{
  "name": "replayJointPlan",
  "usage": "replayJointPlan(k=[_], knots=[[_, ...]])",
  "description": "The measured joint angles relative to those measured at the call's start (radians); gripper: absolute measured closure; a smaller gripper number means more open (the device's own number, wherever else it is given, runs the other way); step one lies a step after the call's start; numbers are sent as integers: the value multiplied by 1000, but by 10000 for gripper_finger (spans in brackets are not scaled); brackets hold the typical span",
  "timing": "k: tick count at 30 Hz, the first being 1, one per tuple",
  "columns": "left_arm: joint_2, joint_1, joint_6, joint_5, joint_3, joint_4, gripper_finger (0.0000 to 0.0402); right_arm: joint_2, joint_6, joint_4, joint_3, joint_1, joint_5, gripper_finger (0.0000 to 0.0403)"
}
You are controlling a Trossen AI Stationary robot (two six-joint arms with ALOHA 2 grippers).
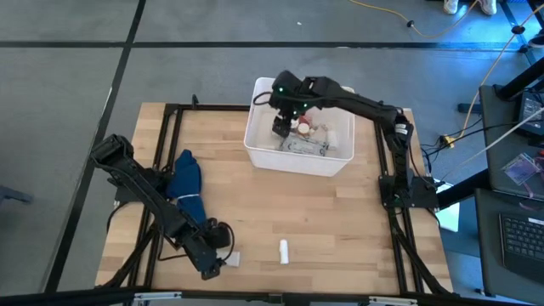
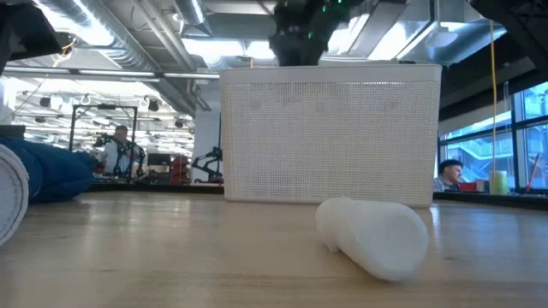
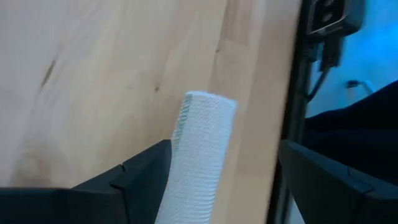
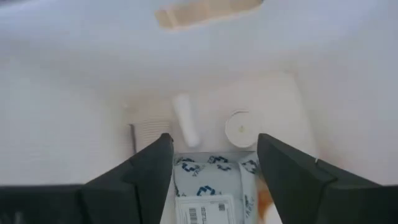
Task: Pick & place medical supplies in basket/bin
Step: Put the bandage in the white bin
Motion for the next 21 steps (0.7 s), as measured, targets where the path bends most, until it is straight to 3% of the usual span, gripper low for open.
replayJointPlan(k=[7,9,15,18,21], knots=[[0,4,17,-64,0,84,111,0,-18,-96,224,96,-65,169],[0,5,9,-92,0,108,111,0,-1,-96,251,150,-73,169],[10,-2,-28,-35,0,96,111,0,28,-168,271,341,-70,169],[40,-16,-28,-40,0,28,111,0,37,-174,255,434,13,169],[87,-30,-26,-23,0,13,112,0,79,-177,239,498,161,169]])
